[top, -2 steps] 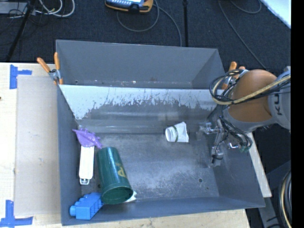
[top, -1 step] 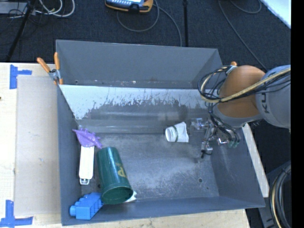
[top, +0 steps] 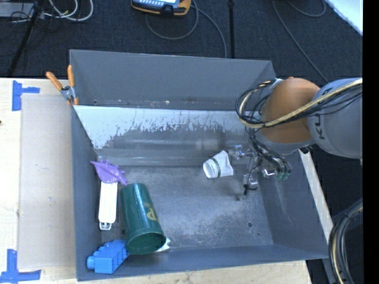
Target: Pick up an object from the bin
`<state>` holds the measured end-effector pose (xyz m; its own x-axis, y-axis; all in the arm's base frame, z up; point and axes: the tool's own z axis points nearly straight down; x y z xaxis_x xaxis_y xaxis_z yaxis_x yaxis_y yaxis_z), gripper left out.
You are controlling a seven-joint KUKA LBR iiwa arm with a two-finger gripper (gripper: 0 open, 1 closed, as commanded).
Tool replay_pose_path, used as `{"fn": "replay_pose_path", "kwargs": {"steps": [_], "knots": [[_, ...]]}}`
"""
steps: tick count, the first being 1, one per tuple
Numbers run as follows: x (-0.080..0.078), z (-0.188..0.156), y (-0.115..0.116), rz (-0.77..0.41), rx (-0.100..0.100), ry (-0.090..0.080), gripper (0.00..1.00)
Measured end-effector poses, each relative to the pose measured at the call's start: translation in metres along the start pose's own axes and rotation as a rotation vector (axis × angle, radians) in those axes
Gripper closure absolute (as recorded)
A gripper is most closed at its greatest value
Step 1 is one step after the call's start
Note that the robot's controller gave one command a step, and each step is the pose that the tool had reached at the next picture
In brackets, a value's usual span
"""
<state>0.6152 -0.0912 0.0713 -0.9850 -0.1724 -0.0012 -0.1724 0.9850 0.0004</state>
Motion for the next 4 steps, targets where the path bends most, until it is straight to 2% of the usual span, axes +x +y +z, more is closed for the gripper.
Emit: {"fn": "replay_pose_path", "kwargs": {"steps": [1,2,3,4], "knots": [[-0.005,-0.008,0.032,0.044,-0.002,-0.002,0.0],[-0.006,0.002,0.046,-0.04,-0.001,0.0,1.0],[-0.006,0.002,0.046,-0.041,-0.001,0.0,1.0],[-0.01,0.001,0.034,-0.06,-0.001,-0.002,1.0]]}}
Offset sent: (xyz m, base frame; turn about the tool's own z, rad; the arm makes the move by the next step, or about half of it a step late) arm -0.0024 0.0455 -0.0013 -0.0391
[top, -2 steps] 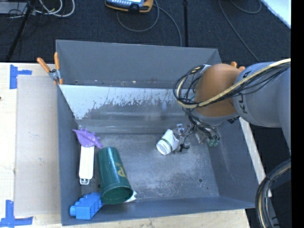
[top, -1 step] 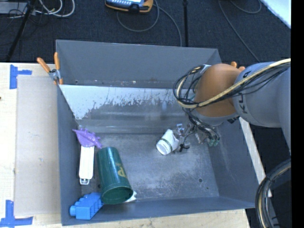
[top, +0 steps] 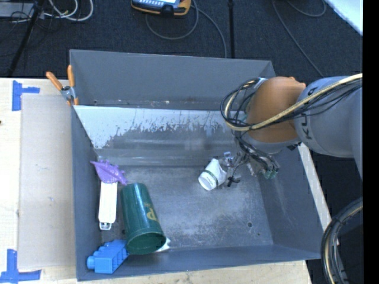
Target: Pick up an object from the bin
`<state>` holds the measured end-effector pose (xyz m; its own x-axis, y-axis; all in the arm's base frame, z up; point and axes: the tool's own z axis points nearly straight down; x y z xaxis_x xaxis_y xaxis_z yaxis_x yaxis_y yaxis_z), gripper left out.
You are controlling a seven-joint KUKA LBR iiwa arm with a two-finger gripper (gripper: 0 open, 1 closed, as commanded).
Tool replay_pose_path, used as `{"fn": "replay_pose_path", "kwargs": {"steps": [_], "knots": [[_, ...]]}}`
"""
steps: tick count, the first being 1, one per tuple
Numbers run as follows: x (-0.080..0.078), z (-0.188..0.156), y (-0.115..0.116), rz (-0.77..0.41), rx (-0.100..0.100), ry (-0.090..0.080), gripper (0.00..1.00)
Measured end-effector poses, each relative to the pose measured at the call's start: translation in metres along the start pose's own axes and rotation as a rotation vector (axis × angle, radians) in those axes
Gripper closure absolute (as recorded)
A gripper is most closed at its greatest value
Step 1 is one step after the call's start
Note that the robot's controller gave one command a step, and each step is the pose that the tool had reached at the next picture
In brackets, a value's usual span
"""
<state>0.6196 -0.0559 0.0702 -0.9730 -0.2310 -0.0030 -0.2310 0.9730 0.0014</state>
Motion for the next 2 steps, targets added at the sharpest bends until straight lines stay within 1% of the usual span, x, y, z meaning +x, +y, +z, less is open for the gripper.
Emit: {"fn": "replay_pose_path", "kwargs": {"steps": [1,2], "knots": [[0.005,0.0,-0.022,-0.004,0.0,0.0,1.0],[0.009,-0.042,-0.024,0.001,-0.003,0.009,1.0]]}}
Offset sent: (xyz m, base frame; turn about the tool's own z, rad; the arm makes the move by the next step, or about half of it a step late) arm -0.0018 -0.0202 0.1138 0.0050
